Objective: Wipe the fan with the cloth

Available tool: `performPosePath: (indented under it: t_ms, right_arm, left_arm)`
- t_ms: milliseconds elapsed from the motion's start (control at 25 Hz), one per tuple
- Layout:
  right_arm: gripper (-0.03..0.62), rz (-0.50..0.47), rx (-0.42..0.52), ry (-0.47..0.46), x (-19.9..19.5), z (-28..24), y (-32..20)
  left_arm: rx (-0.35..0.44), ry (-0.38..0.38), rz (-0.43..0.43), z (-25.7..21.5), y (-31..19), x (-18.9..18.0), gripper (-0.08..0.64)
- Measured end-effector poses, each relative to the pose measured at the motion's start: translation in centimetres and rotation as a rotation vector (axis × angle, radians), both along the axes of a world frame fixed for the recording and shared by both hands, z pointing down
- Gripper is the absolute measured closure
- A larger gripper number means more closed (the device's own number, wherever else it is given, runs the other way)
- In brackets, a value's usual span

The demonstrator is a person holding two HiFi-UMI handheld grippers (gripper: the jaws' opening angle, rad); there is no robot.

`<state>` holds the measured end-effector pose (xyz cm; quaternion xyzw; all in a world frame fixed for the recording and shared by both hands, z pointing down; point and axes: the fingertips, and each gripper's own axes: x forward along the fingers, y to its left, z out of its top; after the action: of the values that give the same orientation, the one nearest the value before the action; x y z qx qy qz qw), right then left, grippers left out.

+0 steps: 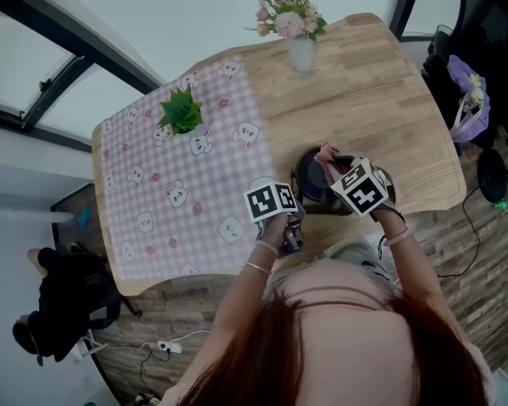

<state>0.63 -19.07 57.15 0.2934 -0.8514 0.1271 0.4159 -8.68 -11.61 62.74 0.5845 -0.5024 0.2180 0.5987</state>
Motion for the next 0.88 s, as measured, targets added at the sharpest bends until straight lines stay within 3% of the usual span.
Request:
performPosePath:
  t_ms: [880]
  right_arm:
    - [0.566,0.053,-0.011,-0.007,0.7,0.1,2.4]
  left_arm:
    - [0.002,0.016,0.017,0.1,0.0,0.0,0.463]
